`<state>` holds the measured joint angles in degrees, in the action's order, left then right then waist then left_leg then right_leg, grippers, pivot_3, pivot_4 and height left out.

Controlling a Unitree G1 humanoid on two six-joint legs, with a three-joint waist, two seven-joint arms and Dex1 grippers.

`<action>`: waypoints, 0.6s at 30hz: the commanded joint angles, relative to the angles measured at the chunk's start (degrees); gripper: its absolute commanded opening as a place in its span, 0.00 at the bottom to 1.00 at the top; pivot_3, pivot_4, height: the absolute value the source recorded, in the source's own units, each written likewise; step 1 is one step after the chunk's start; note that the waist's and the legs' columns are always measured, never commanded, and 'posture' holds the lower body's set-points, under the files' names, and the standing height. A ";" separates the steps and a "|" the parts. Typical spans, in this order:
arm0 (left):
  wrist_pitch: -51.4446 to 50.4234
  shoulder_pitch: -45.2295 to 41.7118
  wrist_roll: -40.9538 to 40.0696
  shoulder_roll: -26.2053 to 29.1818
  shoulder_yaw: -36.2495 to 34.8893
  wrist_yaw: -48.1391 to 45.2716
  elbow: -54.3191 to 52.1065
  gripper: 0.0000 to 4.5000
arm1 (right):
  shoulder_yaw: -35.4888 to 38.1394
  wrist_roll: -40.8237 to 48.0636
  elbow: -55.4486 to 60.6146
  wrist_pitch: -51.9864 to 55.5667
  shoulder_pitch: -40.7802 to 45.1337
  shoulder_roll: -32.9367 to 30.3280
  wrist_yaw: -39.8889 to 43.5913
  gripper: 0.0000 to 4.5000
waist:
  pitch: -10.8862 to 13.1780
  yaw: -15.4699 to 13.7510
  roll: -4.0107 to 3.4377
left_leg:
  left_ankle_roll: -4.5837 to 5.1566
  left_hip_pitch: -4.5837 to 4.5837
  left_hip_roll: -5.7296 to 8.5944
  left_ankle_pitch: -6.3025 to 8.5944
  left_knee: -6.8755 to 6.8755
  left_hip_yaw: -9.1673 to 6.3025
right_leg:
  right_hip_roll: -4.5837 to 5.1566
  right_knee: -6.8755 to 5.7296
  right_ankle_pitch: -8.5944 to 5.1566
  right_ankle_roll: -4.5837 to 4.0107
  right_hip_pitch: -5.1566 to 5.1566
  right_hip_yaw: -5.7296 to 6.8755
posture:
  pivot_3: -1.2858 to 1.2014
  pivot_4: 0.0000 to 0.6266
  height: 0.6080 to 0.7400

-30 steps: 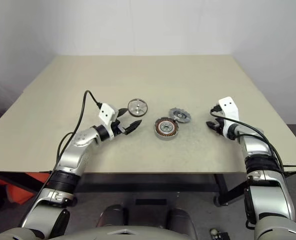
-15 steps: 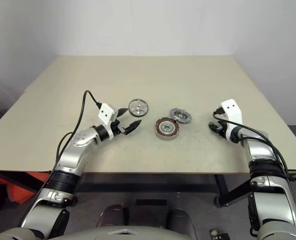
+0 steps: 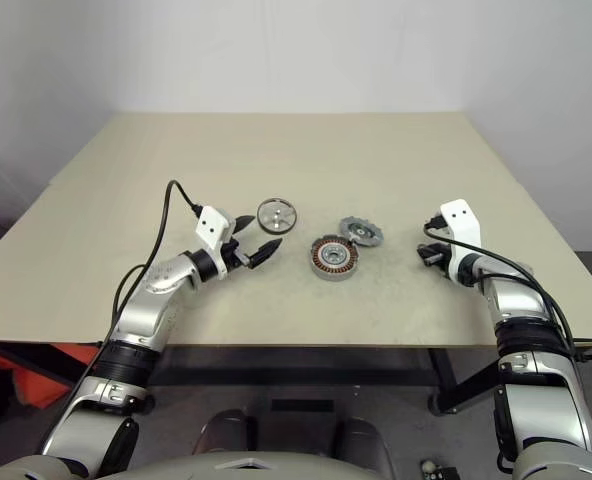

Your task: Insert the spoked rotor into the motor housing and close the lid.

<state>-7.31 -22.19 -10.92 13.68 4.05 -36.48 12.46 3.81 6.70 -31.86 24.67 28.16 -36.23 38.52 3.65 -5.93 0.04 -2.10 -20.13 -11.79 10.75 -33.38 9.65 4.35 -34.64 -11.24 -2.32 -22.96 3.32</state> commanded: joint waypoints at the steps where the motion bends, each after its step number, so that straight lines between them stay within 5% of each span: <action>1: 1.00 -1.11 -0.15 0.45 -0.73 0.16 -1.96 1.00 | -0.17 3.66 8.35 1.50 -1.95 1.13 4.83 0.15 | 0.00 0.07 0.00 | 0.00 0.00 -0.01 0.00 0.03 0.00 | -0.01 0.01 0.00 0.00 -0.02 0.00 | 0.52 0.00 1.00; 9: 0.91 -1.41 -0.53 0.50 -0.76 -0.55 -1.50 1.00 | -0.06 10.42 23.93 4.72 -3.21 2.22 11.93 0.15 | 0.01 0.25 -0.07 | 0.01 -0.09 -0.01 0.00 0.08 0.13 | -0.03 0.00 -0.01 -0.01 -0.23 -0.12 | 0.52 0.00 1.00; 18: 1.13 -1.39 -0.36 0.40 -0.65 -0.76 -1.15 1.00 | -7.14 8.17 25.76 5.95 -2.37 6.07 11.60 0.15 | 0.01 0.39 -0.07 | 0.00 -0.09 -0.02 0.00 0.11 0.13 | -0.03 0.01 -0.02 -0.01 -0.24 -0.12 | 0.52 0.00 1.00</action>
<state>-7.27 -22.24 -10.98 13.79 4.01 -37.16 12.59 -2.54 15.28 -6.99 31.22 24.01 -30.59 50.50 3.67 -5.54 -0.04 -2.10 -20.22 -11.80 10.75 -33.27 9.79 4.32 -34.63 -11.26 -2.32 -23.22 3.20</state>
